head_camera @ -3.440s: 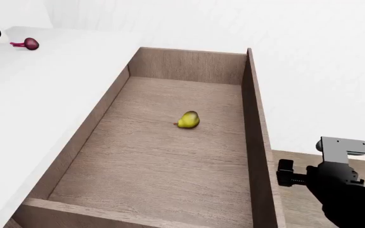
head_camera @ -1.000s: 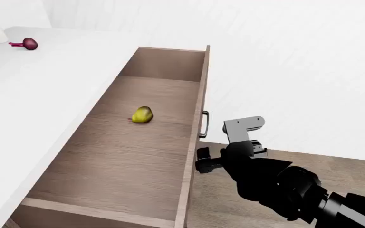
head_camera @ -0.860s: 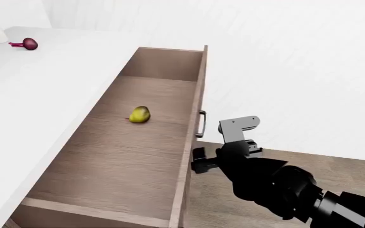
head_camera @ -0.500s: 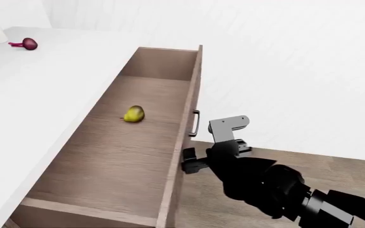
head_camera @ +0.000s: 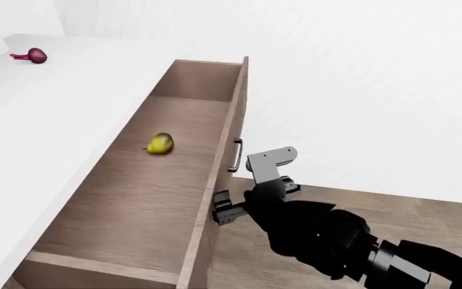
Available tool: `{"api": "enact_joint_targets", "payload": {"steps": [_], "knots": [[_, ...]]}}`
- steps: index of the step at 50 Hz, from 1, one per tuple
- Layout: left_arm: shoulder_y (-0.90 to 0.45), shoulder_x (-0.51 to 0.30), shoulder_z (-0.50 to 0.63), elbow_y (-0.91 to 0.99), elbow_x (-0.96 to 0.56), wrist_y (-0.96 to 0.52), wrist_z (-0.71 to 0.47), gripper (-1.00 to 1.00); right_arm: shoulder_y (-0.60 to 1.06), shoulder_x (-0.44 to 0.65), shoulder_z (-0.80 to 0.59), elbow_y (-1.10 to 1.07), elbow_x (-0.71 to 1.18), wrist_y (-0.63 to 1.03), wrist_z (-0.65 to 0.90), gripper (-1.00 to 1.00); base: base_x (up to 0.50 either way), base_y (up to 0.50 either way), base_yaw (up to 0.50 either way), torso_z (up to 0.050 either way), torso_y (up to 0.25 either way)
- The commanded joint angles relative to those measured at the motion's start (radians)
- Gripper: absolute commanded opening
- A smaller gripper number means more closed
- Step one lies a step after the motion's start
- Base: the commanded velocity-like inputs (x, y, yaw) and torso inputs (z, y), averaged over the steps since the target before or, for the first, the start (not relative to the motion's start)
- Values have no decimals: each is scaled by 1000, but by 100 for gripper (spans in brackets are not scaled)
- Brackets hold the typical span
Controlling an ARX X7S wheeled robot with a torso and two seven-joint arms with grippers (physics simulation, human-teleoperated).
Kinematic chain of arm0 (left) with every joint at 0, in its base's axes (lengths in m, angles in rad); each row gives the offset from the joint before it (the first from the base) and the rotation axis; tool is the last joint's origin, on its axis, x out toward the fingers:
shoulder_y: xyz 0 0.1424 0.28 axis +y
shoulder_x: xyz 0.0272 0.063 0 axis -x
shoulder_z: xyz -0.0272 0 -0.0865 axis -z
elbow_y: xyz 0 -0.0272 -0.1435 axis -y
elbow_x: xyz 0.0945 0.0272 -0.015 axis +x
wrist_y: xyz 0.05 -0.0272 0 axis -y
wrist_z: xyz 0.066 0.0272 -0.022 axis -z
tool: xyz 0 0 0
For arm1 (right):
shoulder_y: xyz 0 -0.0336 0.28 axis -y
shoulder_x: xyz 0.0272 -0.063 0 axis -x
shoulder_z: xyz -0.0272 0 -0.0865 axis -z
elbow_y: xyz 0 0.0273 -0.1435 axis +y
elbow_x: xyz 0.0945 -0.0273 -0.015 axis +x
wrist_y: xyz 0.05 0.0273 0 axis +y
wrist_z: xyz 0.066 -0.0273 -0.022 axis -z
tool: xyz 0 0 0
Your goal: Close the right drawer.
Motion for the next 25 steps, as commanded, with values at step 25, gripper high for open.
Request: {"api": "enact_joint_targets", "payload": {"steps": [25], "knots": [[-14,-9,3,-9,-8,8,8,100,-28,-108,-30,6,13,-34,-77,100,0,0,0,0,0]]}}
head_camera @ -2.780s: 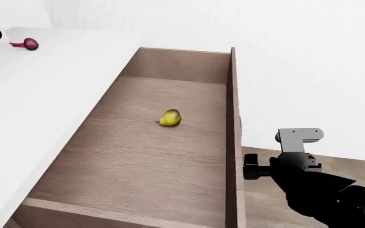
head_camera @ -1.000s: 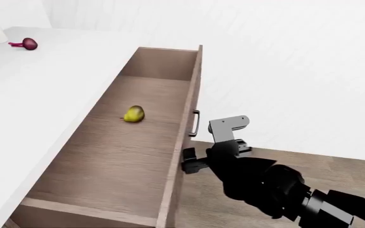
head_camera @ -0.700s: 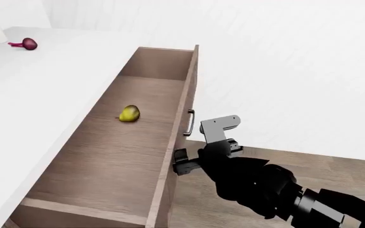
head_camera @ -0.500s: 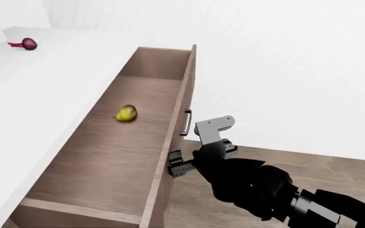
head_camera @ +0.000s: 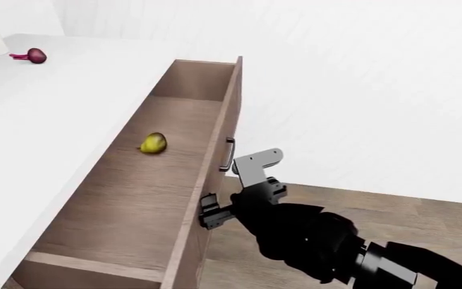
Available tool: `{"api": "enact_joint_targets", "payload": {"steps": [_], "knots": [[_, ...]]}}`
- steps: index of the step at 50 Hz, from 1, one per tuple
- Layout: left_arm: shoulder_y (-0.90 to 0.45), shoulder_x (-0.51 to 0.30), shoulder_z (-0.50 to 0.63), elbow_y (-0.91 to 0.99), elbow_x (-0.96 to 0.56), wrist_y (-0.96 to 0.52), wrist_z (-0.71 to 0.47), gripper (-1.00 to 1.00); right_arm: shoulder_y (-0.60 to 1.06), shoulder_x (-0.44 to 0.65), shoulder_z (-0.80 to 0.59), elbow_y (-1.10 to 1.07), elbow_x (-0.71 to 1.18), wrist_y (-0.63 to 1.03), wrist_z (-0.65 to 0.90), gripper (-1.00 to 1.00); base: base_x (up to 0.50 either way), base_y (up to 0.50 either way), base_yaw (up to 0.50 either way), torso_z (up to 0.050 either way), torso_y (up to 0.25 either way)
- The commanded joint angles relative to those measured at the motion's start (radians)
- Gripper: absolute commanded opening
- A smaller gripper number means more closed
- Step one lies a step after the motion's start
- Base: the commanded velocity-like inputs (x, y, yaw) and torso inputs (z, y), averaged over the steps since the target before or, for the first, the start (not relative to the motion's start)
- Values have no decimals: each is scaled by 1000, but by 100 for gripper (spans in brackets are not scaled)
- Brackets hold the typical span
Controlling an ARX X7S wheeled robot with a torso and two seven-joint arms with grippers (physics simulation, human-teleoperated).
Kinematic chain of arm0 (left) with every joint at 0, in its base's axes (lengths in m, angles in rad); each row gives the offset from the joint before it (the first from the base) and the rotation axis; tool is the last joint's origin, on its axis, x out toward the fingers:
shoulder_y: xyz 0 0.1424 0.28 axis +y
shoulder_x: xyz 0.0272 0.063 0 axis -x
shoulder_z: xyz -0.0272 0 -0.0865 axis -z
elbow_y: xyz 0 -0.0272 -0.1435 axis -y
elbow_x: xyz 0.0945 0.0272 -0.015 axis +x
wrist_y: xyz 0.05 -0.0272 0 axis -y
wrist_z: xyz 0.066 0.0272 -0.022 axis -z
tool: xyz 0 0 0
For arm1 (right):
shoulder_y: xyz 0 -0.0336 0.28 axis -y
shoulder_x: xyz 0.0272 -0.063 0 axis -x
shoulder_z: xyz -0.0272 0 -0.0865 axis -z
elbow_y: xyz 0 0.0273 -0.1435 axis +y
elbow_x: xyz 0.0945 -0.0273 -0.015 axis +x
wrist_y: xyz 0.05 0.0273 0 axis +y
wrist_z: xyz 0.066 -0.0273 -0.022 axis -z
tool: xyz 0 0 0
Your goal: Close the right drawer.
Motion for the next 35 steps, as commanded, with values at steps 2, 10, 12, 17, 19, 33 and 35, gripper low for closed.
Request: {"api": "enact_joint_targets", "payload": {"steps": [2,10,12,17,19,33,35], "knots": [[-6,-3,1,-4,-5,3,3,100,-12,-66,-26,-7,45,-14,-31,100,0,0,0,0,0],[-3,-5,2,-2,-5,6,5,100,-14,-98,-29,24,36,-21,-42,100,0,0,0,0,0],[-2,-5,1,-1,-5,7,7,100,-19,-113,-34,48,30,-23,-52,100,0,0,0,0,0],[3,-8,1,-4,-1,8,11,100,-25,-144,-38,87,24,-28,-69,100,0,0,0,0,0],[4,-9,1,-4,-1,9,12,100,-24,-158,-42,101,19,-28,-76,100,0,0,0,0,0],[6,-13,1,-16,4,9,21,100,-6,-268,-65,247,-9,-26,-155,100,0,0,0,0,0],[4,-15,0,-18,0,10,22,100,-5,-284,-71,268,-14,-26,-166,100,0,0,0,0,0]]}}
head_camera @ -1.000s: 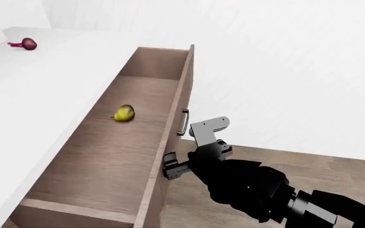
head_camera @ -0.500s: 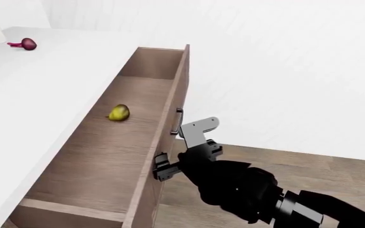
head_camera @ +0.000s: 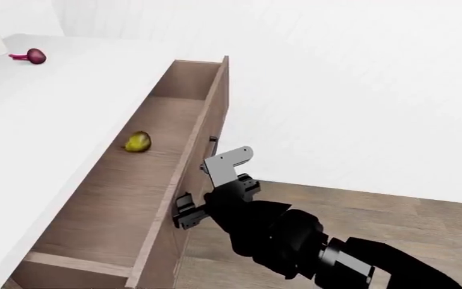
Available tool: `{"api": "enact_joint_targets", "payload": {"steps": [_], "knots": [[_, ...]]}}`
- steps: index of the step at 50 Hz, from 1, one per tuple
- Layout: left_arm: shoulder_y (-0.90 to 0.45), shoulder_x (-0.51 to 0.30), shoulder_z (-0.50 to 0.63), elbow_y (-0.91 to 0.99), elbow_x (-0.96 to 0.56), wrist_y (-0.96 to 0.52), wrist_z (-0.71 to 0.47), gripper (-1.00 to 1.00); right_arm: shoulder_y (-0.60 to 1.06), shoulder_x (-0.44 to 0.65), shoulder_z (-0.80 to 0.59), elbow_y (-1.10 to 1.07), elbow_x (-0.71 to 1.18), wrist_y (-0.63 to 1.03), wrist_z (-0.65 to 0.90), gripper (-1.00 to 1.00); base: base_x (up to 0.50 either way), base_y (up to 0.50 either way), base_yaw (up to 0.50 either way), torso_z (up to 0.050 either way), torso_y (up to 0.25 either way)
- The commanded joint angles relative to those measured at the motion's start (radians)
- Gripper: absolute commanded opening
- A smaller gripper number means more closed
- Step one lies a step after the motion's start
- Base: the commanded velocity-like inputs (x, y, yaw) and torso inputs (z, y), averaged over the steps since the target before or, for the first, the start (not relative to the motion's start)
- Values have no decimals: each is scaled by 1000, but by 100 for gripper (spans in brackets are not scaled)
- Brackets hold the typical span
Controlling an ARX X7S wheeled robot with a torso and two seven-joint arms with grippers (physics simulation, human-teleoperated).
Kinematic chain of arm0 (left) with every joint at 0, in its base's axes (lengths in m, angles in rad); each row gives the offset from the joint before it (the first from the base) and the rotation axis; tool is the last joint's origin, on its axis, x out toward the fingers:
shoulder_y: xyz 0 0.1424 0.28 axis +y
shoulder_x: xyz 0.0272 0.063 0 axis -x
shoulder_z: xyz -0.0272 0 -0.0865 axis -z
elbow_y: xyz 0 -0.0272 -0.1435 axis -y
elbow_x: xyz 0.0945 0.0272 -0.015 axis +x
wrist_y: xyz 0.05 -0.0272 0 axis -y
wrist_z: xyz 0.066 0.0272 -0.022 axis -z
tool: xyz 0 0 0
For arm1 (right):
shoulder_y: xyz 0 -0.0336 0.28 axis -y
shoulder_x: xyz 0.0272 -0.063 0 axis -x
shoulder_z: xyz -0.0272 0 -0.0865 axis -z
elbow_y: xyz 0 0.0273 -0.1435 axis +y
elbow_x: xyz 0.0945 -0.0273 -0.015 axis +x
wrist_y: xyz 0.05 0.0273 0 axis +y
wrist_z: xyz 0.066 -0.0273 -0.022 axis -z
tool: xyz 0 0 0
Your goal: Close the right drawer.
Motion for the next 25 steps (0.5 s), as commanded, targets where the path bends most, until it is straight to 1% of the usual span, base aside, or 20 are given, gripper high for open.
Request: {"api": "enact_joint_targets", "payload": {"steps": [1,5,10,14,25], "knots": [[-2,-4,0,-9,-2,1,5,100,-12,-111,-66,96,61,-9,-97,100,0,0,0,0,0],[-6,-7,-1,-14,-5,1,7,100,-1,-129,-77,108,66,-6,-104,100,0,0,0,0,0],[-8,-8,-2,-17,-7,2,8,100,32,-131,-156,94,120,-30,-97,100,0,0,0,0,0],[-8,-9,-2,-18,-8,4,9,100,51,-131,-185,71,152,-37,-85,100,0,0,0,0,0],[-2,-17,-7,-21,-9,10,16,100,50,-131,-195,33,121,-19,-93,100,0,0,0,0,0]]}}
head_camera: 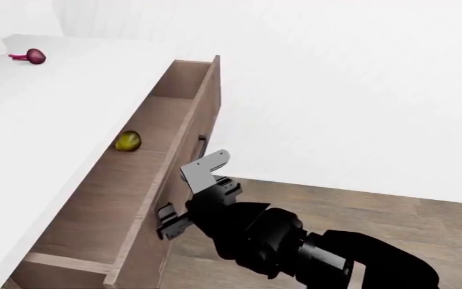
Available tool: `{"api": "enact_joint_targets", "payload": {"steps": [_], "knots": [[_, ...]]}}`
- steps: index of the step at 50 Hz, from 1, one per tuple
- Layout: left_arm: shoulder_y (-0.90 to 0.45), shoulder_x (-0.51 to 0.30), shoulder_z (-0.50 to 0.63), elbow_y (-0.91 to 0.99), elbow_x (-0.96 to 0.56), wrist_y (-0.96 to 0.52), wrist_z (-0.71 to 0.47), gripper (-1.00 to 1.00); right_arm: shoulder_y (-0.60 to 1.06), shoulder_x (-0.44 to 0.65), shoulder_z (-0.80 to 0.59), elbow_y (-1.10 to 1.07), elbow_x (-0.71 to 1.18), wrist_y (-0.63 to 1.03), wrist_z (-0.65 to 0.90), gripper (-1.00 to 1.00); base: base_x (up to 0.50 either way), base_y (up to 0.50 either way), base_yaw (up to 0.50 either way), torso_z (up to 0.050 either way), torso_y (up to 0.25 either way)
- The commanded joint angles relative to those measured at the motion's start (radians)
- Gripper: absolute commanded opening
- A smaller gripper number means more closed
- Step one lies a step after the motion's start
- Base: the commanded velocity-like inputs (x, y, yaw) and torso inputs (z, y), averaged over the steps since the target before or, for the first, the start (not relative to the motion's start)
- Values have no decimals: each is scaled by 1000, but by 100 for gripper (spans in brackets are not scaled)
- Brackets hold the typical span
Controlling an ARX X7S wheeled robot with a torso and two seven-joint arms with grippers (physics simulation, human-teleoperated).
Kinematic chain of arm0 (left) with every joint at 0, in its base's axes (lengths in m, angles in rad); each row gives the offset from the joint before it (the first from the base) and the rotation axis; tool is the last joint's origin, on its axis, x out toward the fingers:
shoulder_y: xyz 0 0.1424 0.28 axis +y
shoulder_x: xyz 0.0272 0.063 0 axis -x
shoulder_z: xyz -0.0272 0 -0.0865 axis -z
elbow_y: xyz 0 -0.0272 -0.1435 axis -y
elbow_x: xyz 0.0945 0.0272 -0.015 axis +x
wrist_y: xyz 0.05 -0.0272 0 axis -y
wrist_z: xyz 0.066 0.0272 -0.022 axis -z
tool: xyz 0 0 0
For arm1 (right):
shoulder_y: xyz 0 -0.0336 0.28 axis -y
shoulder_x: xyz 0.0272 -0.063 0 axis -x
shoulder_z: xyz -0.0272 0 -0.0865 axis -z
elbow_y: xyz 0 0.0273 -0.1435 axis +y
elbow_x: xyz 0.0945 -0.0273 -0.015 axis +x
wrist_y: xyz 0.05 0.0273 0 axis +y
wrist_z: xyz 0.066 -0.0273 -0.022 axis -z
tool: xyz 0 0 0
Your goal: Close the right drawer.
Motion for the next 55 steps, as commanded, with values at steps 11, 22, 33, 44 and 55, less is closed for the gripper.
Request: {"api": "enact_joint_targets", "payload": {"steps": [11,22,33,44,55], "knots": [[-1,-8,-3,-7,-11,7,6,100,-11,-36,-54,-73,41,3,-73,100,0,0,0,0,0],[-2,-8,-3,-10,-7,8,10,100,-10,-36,-52,-147,45,-24,-78,100,0,0,0,0,0],[-7,-7,-1,-8,-15,11,6,100,-23,-36,-55,-192,69,-40,-132,100,0,0,0,0,0],[-12,-8,1,-5,-20,11,3,100,-20,-36,-55,-236,86,-33,-139,100,0,0,0,0,0],[-15,-8,2,-6,-23,13,3,100,-14,-36,-55,-266,104,-32,-126,100,0,0,0,0,0]]}}
